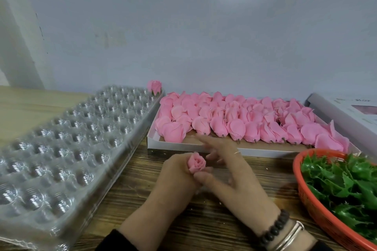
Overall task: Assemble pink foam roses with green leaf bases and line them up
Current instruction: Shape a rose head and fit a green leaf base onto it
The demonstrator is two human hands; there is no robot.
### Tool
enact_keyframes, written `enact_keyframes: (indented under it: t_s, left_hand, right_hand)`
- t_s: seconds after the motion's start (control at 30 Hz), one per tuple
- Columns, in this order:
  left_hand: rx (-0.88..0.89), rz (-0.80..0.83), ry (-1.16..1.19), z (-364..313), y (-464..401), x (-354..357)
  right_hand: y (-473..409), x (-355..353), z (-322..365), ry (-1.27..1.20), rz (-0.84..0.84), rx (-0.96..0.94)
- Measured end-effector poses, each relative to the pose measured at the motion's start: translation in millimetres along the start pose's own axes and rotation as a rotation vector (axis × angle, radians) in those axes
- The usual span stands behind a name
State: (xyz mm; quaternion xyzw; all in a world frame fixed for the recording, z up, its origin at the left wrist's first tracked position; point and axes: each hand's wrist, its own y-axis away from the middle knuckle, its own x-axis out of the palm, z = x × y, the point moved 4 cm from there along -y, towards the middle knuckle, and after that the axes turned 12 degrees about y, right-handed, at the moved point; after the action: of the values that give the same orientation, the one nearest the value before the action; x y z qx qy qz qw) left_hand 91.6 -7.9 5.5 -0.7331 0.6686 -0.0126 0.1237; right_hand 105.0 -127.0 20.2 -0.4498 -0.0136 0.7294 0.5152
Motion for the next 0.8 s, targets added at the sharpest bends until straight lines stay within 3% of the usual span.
enact_keyframes:
  t_s: [0.07, 0.17, 0.43, 0.6, 0.8]
  left_hand:
    - [0.002, 0.046, -0.086, 3.2, -0.7, 1.4]
    - [-0.012, 0.075, -0.149, 4.6, -1.4, 0.4]
    - [-0.072, 0.042, 0.023, 13.7, -4.6, 3.9]
    - [0.036, 0.059, 0.056, 11.8, -3.4, 5.3]
    - [0.316, -0.066, -0.229, -0.6, 0.1, 3.3]
  right_hand:
    - [-0.7, 2.7, 3.4, 0.067, 0.111, -0.101]
    - [-1.7, -0.1, 2.8, 0.049, 0.107, -0.111]
    - [-3.6, 0.9, -6.8, -0.118, 0.035, 0.118]
    - [-5.6, -1.5, -19.8, -0.347, -0.059, 0.282]
    - [-3.6, -4.8, -40.9, -0.59, -0.192, 0.497]
